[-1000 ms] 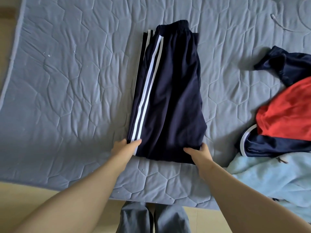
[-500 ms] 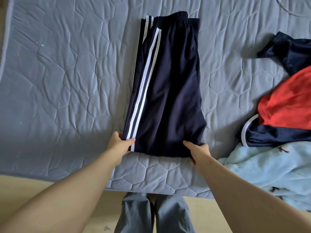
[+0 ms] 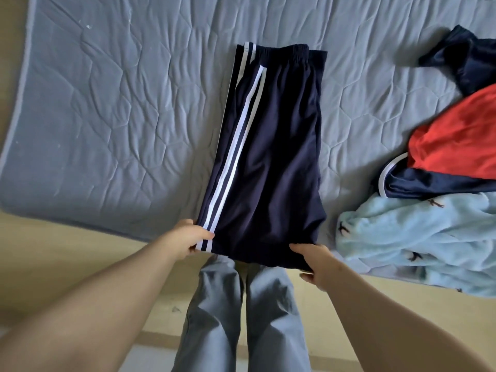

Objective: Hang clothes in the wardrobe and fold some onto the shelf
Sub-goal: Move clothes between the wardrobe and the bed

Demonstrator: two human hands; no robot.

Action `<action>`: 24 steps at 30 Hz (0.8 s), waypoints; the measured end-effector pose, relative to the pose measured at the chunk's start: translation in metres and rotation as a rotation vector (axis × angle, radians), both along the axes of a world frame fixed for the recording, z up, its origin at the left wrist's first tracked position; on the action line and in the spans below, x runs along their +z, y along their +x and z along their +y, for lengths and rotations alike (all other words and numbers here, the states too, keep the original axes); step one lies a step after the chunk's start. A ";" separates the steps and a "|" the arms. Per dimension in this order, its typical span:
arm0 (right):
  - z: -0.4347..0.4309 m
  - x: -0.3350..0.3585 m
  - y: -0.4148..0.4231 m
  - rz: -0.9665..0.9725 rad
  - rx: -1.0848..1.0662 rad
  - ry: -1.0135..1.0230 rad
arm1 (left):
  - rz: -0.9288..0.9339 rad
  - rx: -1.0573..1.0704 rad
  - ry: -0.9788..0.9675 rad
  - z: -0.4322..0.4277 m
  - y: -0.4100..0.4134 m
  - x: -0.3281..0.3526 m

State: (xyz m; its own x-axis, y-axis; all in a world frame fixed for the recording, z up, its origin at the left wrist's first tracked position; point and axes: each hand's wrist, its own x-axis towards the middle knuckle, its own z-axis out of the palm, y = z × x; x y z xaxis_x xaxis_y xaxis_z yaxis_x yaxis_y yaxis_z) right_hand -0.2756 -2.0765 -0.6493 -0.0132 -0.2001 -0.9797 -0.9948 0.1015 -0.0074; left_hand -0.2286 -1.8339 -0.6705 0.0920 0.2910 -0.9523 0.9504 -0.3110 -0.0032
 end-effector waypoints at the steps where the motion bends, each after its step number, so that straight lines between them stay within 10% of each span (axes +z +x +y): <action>1: 0.003 0.005 -0.008 0.029 0.003 0.018 | 0.027 -0.003 -0.006 0.003 -0.009 0.004; 10: 0.020 0.030 -0.062 0.143 -0.062 0.066 | 0.064 -0.060 0.003 0.021 -0.059 0.034; 24: -0.002 0.064 0.127 -0.544 -0.691 -0.240 | -0.421 0.481 -0.243 -0.050 0.150 0.091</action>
State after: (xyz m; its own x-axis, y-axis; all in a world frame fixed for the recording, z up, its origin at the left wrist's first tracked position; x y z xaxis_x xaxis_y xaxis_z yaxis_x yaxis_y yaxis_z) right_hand -0.1482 -2.0783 -0.5855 0.2457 -0.5189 -0.8188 -0.5664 0.6086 -0.5557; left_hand -0.0788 -1.8843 -0.5799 0.3830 0.1749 -0.9070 0.8879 0.2012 0.4137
